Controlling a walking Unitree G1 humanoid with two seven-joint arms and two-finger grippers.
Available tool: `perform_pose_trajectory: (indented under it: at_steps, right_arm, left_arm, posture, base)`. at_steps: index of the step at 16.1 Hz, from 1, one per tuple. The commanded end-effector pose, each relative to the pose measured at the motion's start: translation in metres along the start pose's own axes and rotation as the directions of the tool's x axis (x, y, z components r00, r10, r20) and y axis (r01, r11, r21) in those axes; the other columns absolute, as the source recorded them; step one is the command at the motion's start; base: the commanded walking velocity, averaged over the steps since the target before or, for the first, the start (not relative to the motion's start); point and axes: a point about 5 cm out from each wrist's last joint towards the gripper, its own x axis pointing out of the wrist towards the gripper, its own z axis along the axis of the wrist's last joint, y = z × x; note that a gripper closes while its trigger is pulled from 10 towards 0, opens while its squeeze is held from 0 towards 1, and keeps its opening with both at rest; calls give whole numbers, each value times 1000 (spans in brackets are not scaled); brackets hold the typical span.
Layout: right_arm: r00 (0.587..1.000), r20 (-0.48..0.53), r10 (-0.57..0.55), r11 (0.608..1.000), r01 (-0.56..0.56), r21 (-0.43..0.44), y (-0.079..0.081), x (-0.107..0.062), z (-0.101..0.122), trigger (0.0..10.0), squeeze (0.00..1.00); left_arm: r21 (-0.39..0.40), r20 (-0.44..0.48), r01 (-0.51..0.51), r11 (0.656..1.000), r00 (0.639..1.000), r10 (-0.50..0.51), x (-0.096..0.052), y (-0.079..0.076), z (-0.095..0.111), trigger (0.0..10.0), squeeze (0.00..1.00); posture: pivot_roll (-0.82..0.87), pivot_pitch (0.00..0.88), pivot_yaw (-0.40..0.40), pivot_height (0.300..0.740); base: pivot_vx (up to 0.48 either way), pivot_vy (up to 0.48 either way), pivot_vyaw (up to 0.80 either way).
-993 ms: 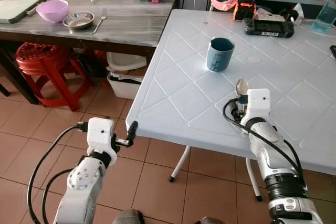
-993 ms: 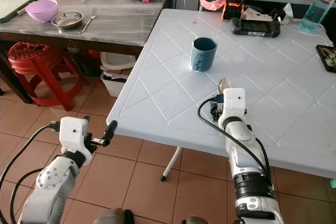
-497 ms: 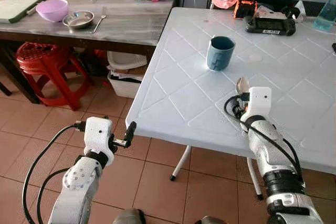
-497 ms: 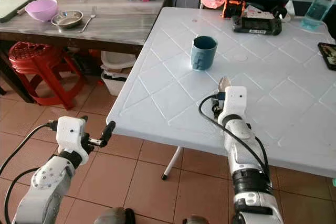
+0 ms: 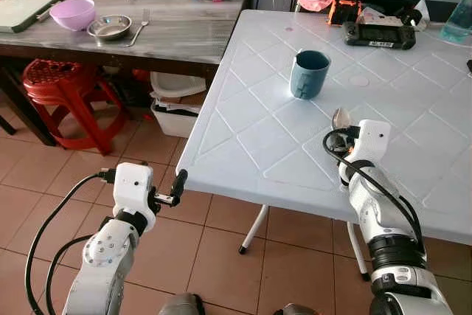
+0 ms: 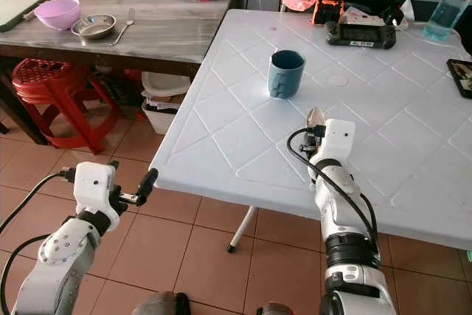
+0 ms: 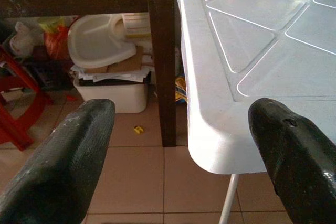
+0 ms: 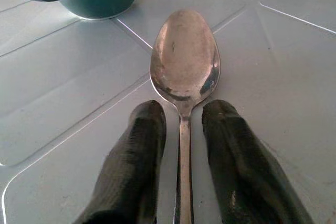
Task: Setting the table
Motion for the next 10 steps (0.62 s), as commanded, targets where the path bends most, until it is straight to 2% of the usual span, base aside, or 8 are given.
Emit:
perform_pose_trajectory:
  at_steps: [1,6,10]
  right_arm:
    - [995,-98,9,1000,-6,30,2,-3,-22,0,0]
    - [990,-142,22,999,-18,36,0,-7,-31,0,0]
    - [987,-158,27,998,-19,51,5,-11,-37,0,0]
  left_arm:
    - [5,1,4,1000,1000,-4,-1,1,1,10000,0]
    - [4,-4,8,1000,1000,-8,0,0,0,10000,0]
    - [3,-8,12,1000,1000,-12,2,-2,-1,10000,0]
  posture:
    - [68,62,69,740]
    - [62,56,62,740]
    - [57,52,59,740]
  base:
    - [0,0,0]
    - [0,0,0]
    - [0,0,0]
